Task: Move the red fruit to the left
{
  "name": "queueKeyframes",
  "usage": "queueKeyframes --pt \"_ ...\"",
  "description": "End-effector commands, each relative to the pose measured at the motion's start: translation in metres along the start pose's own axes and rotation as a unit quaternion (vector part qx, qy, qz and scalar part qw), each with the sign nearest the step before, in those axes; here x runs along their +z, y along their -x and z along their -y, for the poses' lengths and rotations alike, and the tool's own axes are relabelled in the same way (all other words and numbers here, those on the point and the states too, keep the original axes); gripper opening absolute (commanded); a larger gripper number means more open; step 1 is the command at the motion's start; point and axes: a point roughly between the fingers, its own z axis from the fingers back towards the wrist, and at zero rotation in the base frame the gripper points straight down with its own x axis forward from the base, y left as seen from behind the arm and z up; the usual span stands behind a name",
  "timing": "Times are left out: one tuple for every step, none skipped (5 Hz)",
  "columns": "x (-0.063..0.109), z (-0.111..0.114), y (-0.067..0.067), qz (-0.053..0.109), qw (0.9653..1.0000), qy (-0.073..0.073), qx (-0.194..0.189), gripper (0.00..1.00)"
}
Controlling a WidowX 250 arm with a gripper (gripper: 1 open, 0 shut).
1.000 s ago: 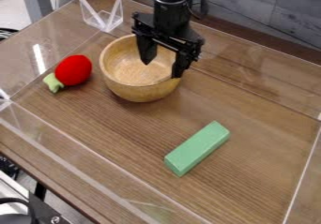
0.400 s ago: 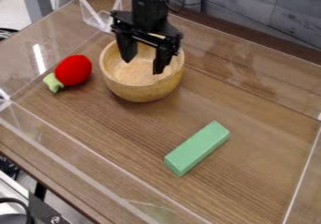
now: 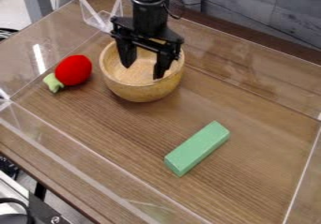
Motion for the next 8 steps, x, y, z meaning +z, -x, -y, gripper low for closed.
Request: queueKeyframes --pt "0.008 -0.009 -0.007 0.014 0.9995 -0.003 0.027 1.0" --pt "0.004 -0.014 -0.007 0.005 0.9985 -0.004 0.054 1.0" --pt "0.0 -0.025 -0.001 0.002 0.9983 -0.002 0.058 1.0" --pt "-0.004 -0.038 0.005 0.0 0.9981 0.0 0.061 1.0" --pt "0.003 -0.053 0.006 0.005 0.9996 0.007 0.028 1.0" --pt "0.012 -0.066 0.006 0.011 0.9998 0.017 -0.004 1.0" --pt "0.008 -0.075 0.0 0.013 0.9995 0.026 0.006 0.0" --pt "0.002 -0.078 -0.005 0.013 0.9992 0.036 0.011 1.0"
